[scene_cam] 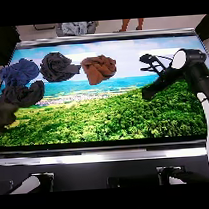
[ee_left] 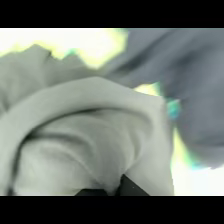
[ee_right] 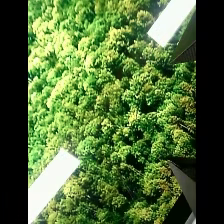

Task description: Fold the shirts.

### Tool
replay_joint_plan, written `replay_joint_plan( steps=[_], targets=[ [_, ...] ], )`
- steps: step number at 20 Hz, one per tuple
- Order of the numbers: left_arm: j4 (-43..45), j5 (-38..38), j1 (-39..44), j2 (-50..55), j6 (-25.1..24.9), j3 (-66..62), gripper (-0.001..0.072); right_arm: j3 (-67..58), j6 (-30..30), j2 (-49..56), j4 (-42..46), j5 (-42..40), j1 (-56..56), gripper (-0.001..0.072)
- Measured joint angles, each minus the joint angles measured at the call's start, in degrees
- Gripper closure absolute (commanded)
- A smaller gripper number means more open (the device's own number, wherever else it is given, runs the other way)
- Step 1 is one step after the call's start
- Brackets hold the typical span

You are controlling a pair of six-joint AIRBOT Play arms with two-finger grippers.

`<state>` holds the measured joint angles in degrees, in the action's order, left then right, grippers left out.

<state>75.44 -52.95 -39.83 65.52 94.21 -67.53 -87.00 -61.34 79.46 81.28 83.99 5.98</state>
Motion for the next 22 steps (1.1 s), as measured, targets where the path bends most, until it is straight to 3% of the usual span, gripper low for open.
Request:
replay_joint_plan(
  steps=[5, 9, 14, 19, 20, 21, 22],
  targets=[
    [-7.30, 4.42, 17.59, -23.85, -1.20, -0.79, 0.0682, -4.50, 0.74, -7.63, 3.67, -2.21, 0.00, 0.0016],
    [-8.70, 5.14, 38.21, -31.58, 0.13, -0.70, 0.0681, -6.10, 0.70, -16.48, 4.74, -3.43, 0.00, 0.0017],
    [-9.20, 5.49, 59.91, -23.34, -0.85, 3.02, 0.0680, -6.56, -1.44, -24.41, 6.84, -1.25, 0.00, 0.0017],
    [-10.08, 6.29, 72.17, -2.56, -3.37, 6.56, 0.0664, -6.56, -2.21, -25.64, 9.73, 3.56, 0.00, 0.0024],
    [-11.08, 5.68, 73.22, 1.81, -3.74, 6.69, 0.0424, -6.56, -2.34, -25.05, 10.05, 4.11, 0.00, 0.0024],
    [-12.66, 4.76, 73.81, 5.44, -3.87, 6.43, 0.0068, -6.56, -2.36, -24.22, 10.27, 4.44, 0.00, 0.0024],
    [-14.86, 3.19, 74.12, 8.72, -4.50, 5.57, -0.0013, -6.56, -2.38, -23.08, 10.36, 4.81, 0.00, 0.0023]
  ],
)
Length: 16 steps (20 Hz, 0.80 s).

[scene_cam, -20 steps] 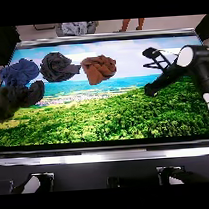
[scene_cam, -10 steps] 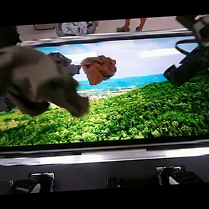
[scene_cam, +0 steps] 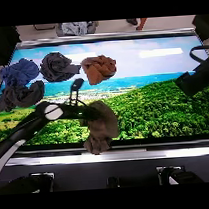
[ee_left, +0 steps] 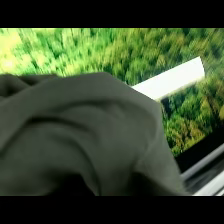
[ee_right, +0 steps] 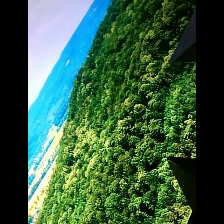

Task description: Fold the shirts.

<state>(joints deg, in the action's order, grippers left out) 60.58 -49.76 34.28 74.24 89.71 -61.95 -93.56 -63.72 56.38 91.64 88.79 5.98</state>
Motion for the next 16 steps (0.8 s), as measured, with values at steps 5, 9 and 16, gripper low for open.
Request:
replay_joint_plan(
  steps=[5, 9, 16],
  targets=[
    [-3.58, -11.54, -5.90, 4.35, -5.44, -10.75, -0.0013, 0.00, 1.68, 7.93, 0.28, 0.90, 0.00, 0.0023],
    [1.03, -19.02, -18.16, 1.73, -6.86, -16.00, -0.0013, 1.81, 3.58, 13.44, -4.61, 2.32, 0.00, 0.0023],
    [-4.85, -15.93, -26.32, 0.90, -10.49, 4.90, -0.0013, 18.47, 7.58, 15.58, -22.08, 1.27, 0.00, 0.0020]
  ],
)
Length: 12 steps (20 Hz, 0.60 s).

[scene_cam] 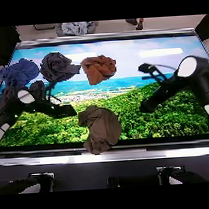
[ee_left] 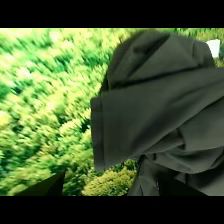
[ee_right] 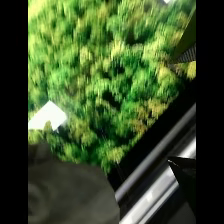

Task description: Fold the shirts.

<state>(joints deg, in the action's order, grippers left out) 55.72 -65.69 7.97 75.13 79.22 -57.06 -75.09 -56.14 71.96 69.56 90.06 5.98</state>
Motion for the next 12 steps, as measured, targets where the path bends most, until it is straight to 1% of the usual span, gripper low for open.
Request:
replay_joint_plan(
  steps=[3, 4, 5, 6, 7, 8, 9, 12],
  targets=[
    [-6.93, 6.80, 1.88, 1.51, -3.67, 6.78, -0.0013, 6.43, 1.92, 0.17, -4.79, -0.83, 0.00, 0.0019],
    [-9.22, 8.39, 2.69, 2.32, -5.09, 7.74, 0.0012, 8.22, 2.51, 0.24, -5.97, -1.09, 0.00, 0.0012],
    [-11.23, 10.08, 3.41, 3.28, -6.40, 8.39, 0.0120, 9.68, 3.02, 0.24, -6.99, -1.29, 0.00, 0.0012],
    [-12.48, 11.37, 3.85, 4.04, -7.30, 8.76, 0.0303, 11.04, 3.34, 0.24, -7.93, -1.62, 0.00, 0.0011],
    [-13.77, 13.16, 4.22, 4.68, -8.13, 9.01, 0.0511, 12.31, 3.69, 0.24, -8.52, -1.97, 0.00, 0.0010],
    [-14.56, 14.03, 4.55, 5.09, -8.70, 9.07, 0.0663, 13.42, 3.98, 0.24, -9.16, -2.38, 0.00, 0.0005],
    [-15.21, 14.71, 4.76, 5.42, -9.27, 9.05, 0.0677, 14.82, 4.17, 0.24, -9.77, -3.23, 0.00, 0.0005],
    [-16.28, 16.24, 4.98, 5.73, -10.01, 8.46, 0.0678, 20.48, 4.81, 0.28, -13.94, -8.09, 0.00, 0.0007]
  ],
)
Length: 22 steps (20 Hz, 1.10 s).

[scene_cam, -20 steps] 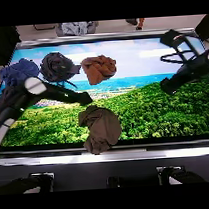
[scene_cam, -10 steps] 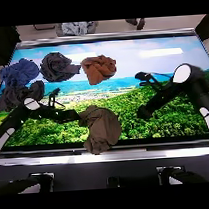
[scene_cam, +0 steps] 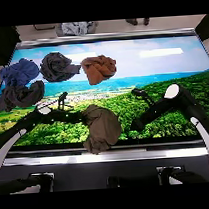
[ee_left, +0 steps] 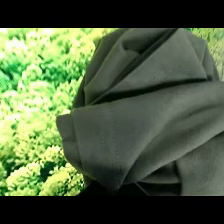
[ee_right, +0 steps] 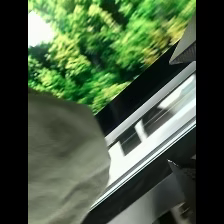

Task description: Fold the shirts.

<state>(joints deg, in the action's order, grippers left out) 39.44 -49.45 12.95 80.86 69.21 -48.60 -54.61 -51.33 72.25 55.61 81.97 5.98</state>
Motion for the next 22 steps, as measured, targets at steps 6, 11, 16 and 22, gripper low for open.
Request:
replay_joint_plan(
  steps=[6, 11, 16, 22],
  targets=[
    [-0.70, 0.35, 0.26, -0.61, -0.63, -0.59, 0.0678, 13.49, 4.72, 0.55, -16.48, -15.15, 0.13, 0.0013],
    [-0.85, -1.03, 0.35, -1.05, -0.66, -0.66, 0.0678, 17.51, 8.85, 4.07, -26.51, -24.11, 6.27, 0.0662],
    [-0.74, -2.75, -0.81, -4.24, -1.84, -2.54, 0.0680, 15.65, 12.72, 2.38, -28.13, -28.98, 8.92, 0.0671],
    [-0.61, -4.46, -7.04, -17.49, -5.20, -20.06, 0.0680, -6.23, 14.51, -13.75, -12.70, -20.28, -0.72, 0.0671]
  ],
)
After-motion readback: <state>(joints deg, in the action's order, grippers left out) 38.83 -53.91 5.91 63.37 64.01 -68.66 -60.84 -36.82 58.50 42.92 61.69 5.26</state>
